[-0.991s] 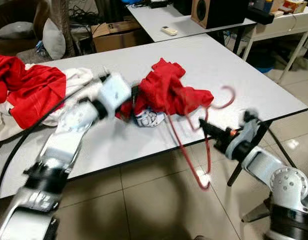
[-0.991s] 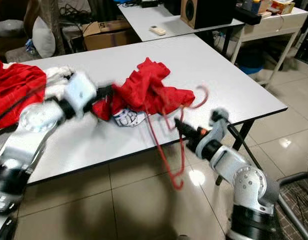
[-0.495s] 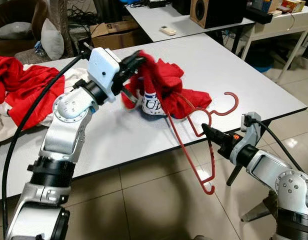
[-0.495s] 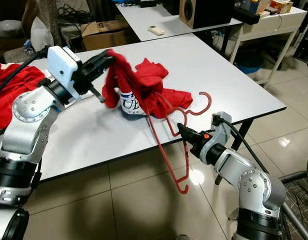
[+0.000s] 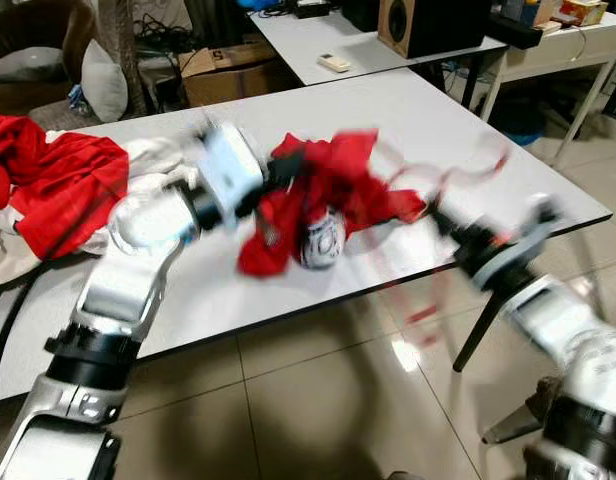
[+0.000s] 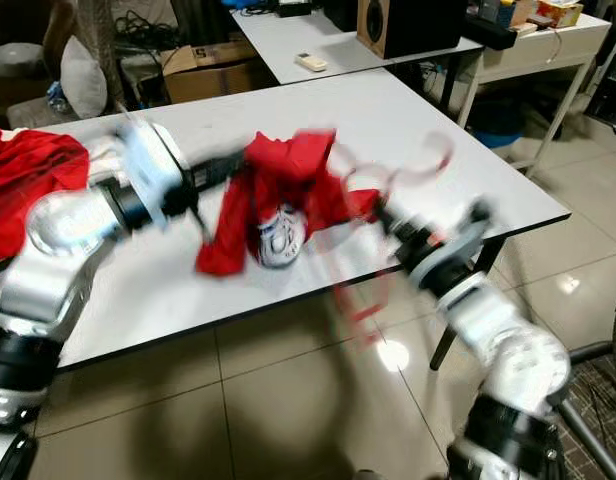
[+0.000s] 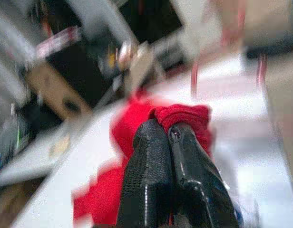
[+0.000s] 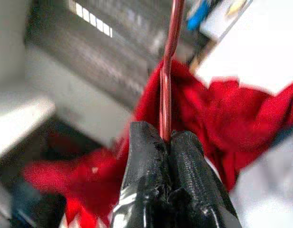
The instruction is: Hang hanger
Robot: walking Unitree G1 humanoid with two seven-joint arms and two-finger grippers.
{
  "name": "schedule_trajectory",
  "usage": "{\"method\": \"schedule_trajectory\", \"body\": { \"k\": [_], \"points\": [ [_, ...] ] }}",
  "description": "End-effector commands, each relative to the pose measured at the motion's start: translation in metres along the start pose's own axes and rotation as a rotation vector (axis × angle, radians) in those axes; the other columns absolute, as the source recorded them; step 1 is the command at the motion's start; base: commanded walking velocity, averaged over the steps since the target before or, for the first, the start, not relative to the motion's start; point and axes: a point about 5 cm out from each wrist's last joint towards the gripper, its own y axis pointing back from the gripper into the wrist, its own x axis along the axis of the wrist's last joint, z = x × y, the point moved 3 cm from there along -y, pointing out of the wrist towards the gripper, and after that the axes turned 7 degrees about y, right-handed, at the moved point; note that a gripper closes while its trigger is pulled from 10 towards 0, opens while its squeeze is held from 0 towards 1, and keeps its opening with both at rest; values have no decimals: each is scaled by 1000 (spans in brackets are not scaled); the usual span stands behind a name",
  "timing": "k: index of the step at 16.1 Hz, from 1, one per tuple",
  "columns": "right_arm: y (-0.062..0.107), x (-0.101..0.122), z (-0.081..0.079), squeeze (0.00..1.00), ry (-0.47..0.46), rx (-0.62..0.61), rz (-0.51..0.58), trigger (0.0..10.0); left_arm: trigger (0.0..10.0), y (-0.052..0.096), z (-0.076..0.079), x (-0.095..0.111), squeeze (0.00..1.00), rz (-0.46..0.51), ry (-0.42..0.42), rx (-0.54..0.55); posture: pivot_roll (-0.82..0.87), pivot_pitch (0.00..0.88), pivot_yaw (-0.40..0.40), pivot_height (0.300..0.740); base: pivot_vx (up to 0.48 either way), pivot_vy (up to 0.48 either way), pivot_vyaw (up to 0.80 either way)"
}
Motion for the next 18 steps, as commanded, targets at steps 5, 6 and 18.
{"method": "schedule_trajectory", "body": {
  "k": [5, 6, 18],
  "points": [
    [-13, -18, 14, 0, -265, -121, 54, 10000, 0, -6, 29, -35, 0, -130, 74, -54, -178, 0, 76, 740, 0, 0, 0],
    [-19, -22, 15, 0, -257, -138, 22, 10000, 0, -9, 33, -30, 0, -95, 111, -61, -176, 0, 80, 740, 0, 0, 0],
    [-78, 17, 15, 0, -434, -210, 222, 10000, 0, -12, 70, -23, 0, -124, 261, -316, -167, 0, 103, 740, 0, 0, 0]
  ]
}}
